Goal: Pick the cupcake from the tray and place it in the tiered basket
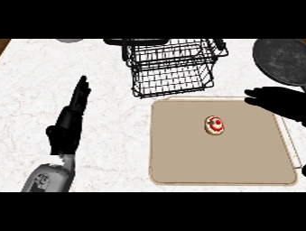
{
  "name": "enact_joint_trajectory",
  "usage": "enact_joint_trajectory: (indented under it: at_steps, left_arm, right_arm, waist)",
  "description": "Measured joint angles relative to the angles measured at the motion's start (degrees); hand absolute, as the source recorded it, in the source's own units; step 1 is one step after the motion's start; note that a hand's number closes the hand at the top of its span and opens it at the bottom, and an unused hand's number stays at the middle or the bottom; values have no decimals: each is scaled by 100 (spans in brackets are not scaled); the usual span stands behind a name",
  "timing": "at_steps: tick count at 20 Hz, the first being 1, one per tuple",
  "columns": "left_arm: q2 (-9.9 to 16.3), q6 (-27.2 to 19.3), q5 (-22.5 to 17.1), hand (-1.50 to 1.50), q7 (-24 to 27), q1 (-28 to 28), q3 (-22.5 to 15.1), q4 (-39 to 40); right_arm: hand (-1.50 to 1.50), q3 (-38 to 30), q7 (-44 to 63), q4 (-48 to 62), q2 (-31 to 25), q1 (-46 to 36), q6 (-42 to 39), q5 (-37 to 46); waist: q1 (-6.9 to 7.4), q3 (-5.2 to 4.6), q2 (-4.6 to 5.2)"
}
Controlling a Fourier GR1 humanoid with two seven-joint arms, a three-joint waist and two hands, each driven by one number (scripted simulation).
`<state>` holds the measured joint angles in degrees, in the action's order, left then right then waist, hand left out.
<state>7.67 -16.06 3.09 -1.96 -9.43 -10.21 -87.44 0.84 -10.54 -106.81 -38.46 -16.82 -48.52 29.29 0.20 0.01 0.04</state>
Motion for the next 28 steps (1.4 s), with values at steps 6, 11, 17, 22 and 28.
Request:
enact_joint_trajectory:
  at_steps: [6, 11, 17, 22, 28]
  left_arm:
    - [-75, 112, 70, 0, -19, 77, 69, -89]
    - [-139, 125, 213, 0, -200, 68, 112, -240]
    - [-208, 239, 258, 0, -75, 60, 214, -112]
    - [-250, 337, 311, 0, -120, 63, 305, -149]
    - [-267, 452, 324, 0, -134, 196, 370, -344]
  right_arm:
    - [-150, 175, -402, 289, 188, 43, 492, 700]
    - [-150, 82, -389, 638, 405, -95, 558, 1019]
    - [-150, 192, -707, 1430, 581, -304, 765, 1425]
    - [-150, 160, -957, 1617, 708, -286, 851, 1591]
    - [-150, 285, -1066, 1879, 975, -371, 985, 1763]
  waist:
    - [-1, -1, -2]
    - [-2, -2, -4]
    - [4, -2, 0]
    - [-6, -1, -3]
    - [1, -2, -5]
